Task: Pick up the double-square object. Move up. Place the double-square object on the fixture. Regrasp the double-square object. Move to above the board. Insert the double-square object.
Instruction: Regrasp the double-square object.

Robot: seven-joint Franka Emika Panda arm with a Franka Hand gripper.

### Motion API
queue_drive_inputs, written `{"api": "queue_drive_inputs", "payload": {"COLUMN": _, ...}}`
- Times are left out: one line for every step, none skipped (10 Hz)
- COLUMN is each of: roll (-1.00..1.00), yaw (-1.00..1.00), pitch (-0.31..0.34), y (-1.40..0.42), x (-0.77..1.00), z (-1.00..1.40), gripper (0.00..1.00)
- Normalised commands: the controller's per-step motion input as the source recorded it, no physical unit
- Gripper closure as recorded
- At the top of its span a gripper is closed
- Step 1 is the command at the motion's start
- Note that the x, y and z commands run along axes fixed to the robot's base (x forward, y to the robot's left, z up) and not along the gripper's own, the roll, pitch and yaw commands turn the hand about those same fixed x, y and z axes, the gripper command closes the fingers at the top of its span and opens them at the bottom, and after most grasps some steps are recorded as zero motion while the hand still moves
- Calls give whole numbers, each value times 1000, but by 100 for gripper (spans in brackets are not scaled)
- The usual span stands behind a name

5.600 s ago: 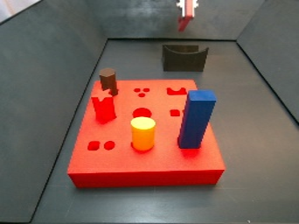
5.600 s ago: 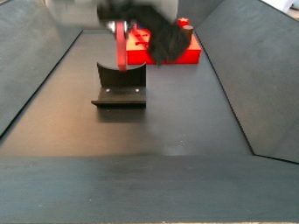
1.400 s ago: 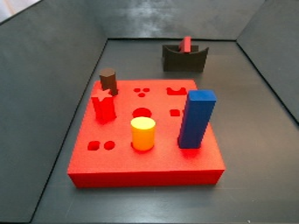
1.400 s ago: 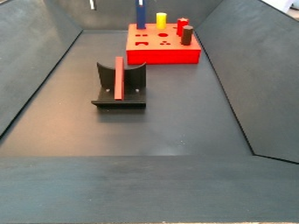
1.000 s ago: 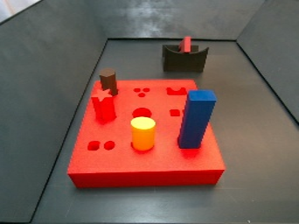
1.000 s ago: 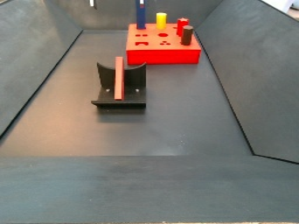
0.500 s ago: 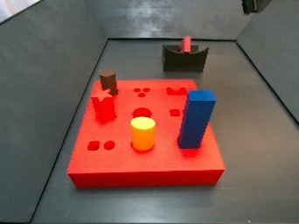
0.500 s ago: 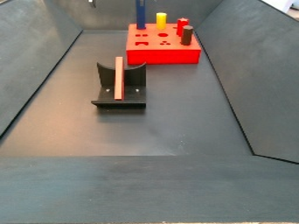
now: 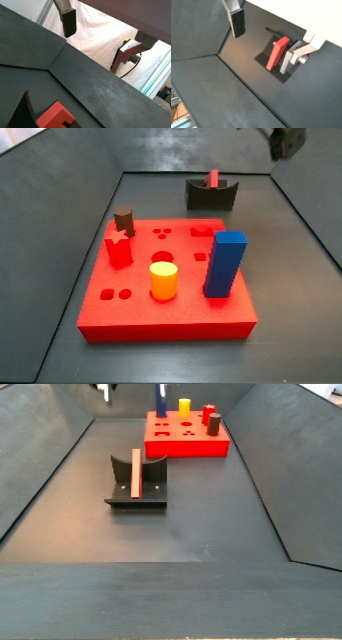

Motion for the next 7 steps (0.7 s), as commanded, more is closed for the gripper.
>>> {"api": "queue_drive_inputs", "payload": {"roll": 108, "yaw": 110, "pitch": 44, "y": 58, "x": 56, "z": -1000, "gripper": 0}}
{"api": "queue_drive_inputs", "payload": {"roll": 83, "yaw": 114, "pitch": 25, "y": 57, "x": 67, "z": -1000, "gripper": 0}}
{"api": "queue_drive_inputs", "payload": {"roll": 67, "yaw": 111, "pitch": -7, "y": 51, "x": 78, "z": -1000, "gripper": 0}}
{"api": "queue_drive_inputs", "payload": {"roll": 64, "yaw": 103, "pitch": -33, "y": 47, "x": 86, "z": -1000, "gripper": 0}}
{"api": "queue_drive_inputs", "payload": {"roll": 63, "yaw": 95, "pitch": -47, "y": 44, "x": 89, "z": -1000, "gripper": 0}}
{"api": "queue_drive_inputs", "payload": {"roll": 67, "yaw": 68, "pitch": -65, "y": 35, "x": 103, "z": -1000, "gripper": 0}}
{"api": "queue_drive_inputs", "payload": {"roll": 67, "yaw": 57, "pitch": -69, "y": 29, "x": 111, "z": -1000, "gripper": 0}}
